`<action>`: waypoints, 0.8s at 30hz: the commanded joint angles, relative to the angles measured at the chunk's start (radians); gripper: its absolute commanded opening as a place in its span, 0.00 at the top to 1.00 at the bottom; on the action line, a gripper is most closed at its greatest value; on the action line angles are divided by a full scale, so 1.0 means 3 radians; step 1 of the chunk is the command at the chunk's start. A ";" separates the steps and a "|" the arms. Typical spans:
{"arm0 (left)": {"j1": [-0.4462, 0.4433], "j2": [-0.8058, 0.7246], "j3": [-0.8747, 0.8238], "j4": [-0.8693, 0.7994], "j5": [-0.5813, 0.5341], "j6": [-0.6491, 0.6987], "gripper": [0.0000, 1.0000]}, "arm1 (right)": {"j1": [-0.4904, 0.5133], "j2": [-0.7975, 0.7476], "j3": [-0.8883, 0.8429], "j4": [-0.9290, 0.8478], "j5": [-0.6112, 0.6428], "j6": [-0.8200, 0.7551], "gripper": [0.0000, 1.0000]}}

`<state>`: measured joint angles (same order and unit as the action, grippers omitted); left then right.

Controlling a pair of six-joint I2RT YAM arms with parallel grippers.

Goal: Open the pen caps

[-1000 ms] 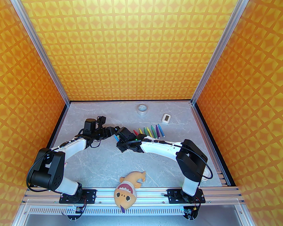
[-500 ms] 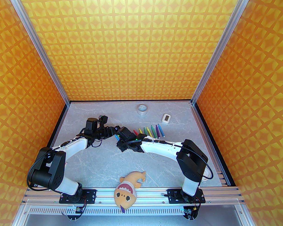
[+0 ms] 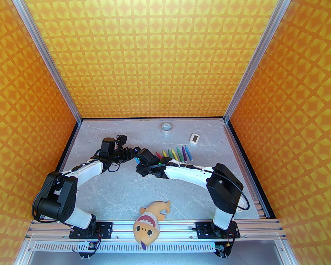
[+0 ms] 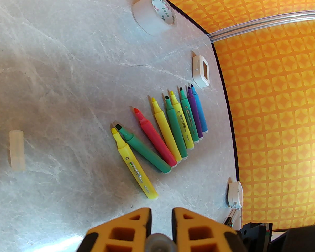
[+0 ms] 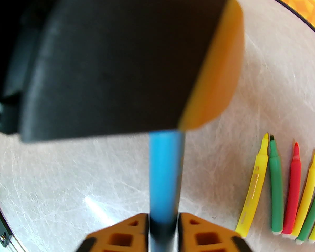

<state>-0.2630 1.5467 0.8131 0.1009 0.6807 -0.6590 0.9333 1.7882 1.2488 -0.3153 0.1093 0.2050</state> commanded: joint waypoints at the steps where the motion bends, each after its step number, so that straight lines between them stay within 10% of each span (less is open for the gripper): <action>1: -0.0028 0.0004 0.0081 -0.0015 0.0104 -0.0028 0.93 | -0.0055 -0.0203 -0.0128 0.0339 -0.0053 0.0015 0.66; 24: -0.0027 -0.0155 0.0083 0.0082 0.0432 -0.0063 0.94 | -0.0325 0.0009 -0.0120 0.0622 -0.0972 0.0270 0.60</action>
<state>-0.2630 1.5227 0.8139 0.1024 0.7883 -0.6735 0.8410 1.7699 1.2060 -0.1413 -0.1402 0.2661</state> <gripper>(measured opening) 0.150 0.395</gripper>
